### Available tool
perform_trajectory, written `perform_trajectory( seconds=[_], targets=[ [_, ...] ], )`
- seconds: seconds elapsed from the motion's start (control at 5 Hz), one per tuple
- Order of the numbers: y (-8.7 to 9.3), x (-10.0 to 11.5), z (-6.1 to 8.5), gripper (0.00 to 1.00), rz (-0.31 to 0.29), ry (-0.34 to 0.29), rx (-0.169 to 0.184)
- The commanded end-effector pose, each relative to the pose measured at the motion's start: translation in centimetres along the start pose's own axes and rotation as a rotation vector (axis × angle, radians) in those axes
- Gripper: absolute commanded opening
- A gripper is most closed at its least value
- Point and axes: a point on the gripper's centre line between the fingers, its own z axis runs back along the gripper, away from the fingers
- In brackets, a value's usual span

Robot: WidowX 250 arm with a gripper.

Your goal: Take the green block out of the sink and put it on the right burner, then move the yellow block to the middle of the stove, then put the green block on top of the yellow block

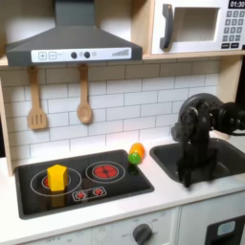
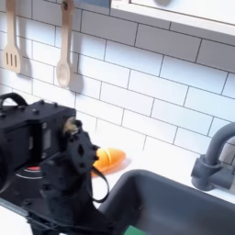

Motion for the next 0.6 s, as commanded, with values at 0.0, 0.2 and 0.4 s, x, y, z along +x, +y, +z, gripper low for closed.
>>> perform_trajectory(
  seconds=[0.0, 0.2, 0.4],
  targets=[
    [-1.9, 1.8, 0.3, 1.0, -0.004, -0.028, -0.042],
    [-1.7, 2.6, 0.1, 1.0, 0.018, -0.031, -0.04],
    [-1.6, 3.4, -0.5, 1.0, 0.022, -0.033, -0.017]
  ],
)
